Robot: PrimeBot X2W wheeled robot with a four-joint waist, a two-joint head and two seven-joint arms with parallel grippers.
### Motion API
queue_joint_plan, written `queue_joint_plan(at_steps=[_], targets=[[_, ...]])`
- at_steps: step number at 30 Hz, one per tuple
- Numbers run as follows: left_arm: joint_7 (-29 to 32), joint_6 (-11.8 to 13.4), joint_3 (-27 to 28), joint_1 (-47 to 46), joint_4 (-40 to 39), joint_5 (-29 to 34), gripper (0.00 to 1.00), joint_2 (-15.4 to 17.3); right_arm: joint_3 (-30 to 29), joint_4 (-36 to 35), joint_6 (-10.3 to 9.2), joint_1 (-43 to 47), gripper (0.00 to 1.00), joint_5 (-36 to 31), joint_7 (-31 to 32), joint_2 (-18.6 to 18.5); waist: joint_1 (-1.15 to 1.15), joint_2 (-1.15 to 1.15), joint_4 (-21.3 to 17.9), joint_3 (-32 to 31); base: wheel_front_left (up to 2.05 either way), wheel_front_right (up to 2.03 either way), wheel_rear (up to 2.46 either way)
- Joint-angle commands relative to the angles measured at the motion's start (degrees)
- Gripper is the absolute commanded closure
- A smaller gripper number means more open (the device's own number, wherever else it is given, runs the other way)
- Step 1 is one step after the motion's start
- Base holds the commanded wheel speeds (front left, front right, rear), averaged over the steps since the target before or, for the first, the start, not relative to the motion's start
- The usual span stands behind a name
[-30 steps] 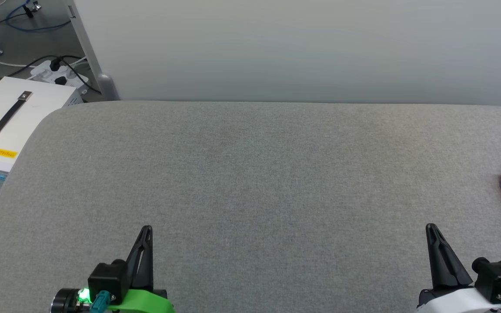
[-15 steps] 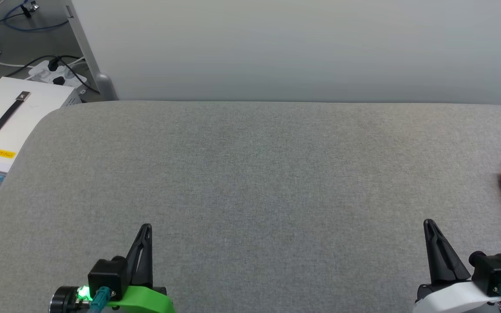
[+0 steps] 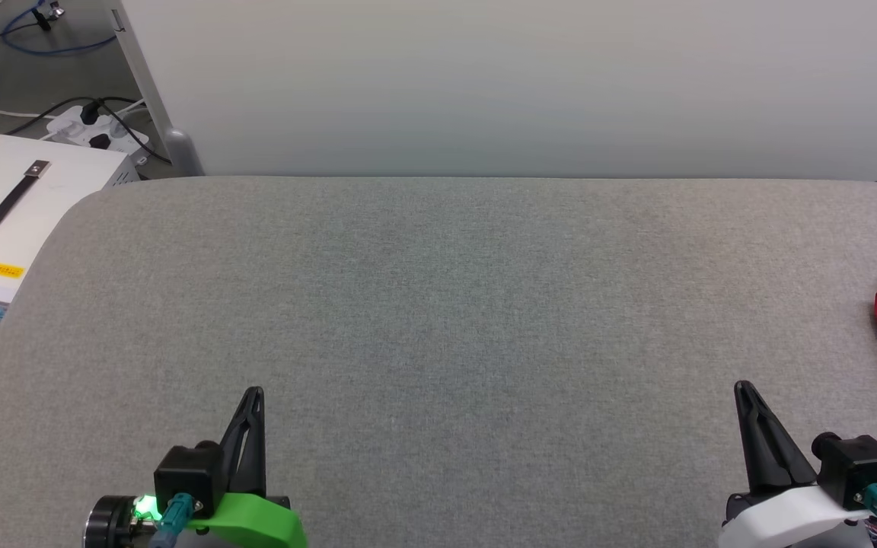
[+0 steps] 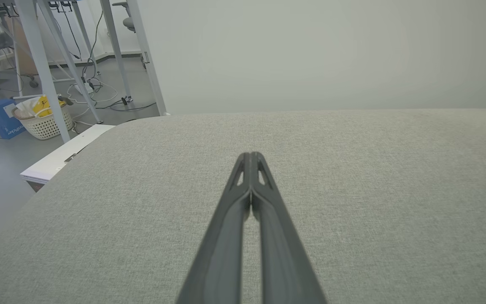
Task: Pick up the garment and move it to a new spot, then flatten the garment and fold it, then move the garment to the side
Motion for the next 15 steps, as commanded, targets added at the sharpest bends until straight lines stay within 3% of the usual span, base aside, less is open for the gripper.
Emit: queue_joint_plan(at_steps=[1,15], targets=[[0.4,0.4,0.3,-1.4,-0.2,0.5,1.00,-0.2,0.1,-0.3,-0.02,-1.2,1.00,-0.6,0.4,0.2,0.00,0.00,0.0,0.0,0.00,0.00,0.00],[2.0,0.8,0.4,-2.1,-0.7,0.9,1.00,-0.3,0.2,-0.4,-0.02,-2.1,1.00,-1.7,2.0,0.3,0.00,0.00,-0.3,0.1,0.00,0.00,0.00]])
